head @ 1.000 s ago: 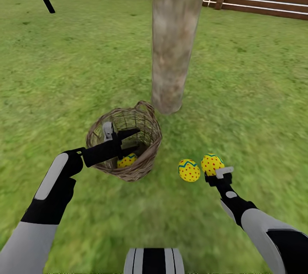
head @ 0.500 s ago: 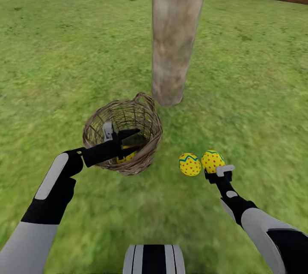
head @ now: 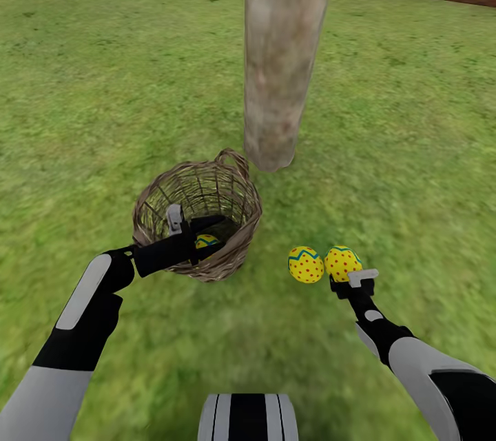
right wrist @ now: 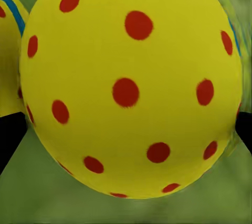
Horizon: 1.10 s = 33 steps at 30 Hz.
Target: Take the three Easter eggs out of the wicker basket on the lawn in the garden, then place them on the lawn next to a single tree (choose any tree) so that all three eggs are next to the same tree and none are left in the basket.
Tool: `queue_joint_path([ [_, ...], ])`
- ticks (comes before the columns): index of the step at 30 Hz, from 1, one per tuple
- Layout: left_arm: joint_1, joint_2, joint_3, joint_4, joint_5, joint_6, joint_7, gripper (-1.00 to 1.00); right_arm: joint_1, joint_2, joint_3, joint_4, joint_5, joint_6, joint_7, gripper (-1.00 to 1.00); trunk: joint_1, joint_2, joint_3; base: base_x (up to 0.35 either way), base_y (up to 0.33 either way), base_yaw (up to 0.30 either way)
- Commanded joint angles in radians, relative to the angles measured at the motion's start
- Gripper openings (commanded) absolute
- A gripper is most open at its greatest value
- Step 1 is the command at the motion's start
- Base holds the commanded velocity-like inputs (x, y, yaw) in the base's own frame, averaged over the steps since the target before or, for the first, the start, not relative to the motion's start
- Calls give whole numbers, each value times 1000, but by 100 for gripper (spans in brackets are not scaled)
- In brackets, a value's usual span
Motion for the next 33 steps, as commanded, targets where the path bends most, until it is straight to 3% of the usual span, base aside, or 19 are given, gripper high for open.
queue_joint_path([
  [1, 0, 1, -1, 0, 10, 1, 10, 100, -1, 0, 5, 1, 10, -1, -10, 100, 0, 0, -1, 0, 0, 0],
  [12, 2, -1, -2, 1, 11, 1, 10, 100, -1, 0, 5, 1, 13, -1, -8, 100, 0, 0, -1, 0, 0, 0],
  [33, 2, -6, -5, 1, 7, 1, 11, 100, -1, -1, 5, -6, 15, -1, -6, 100, -10, 5, 81, 0, 0, 0],
])
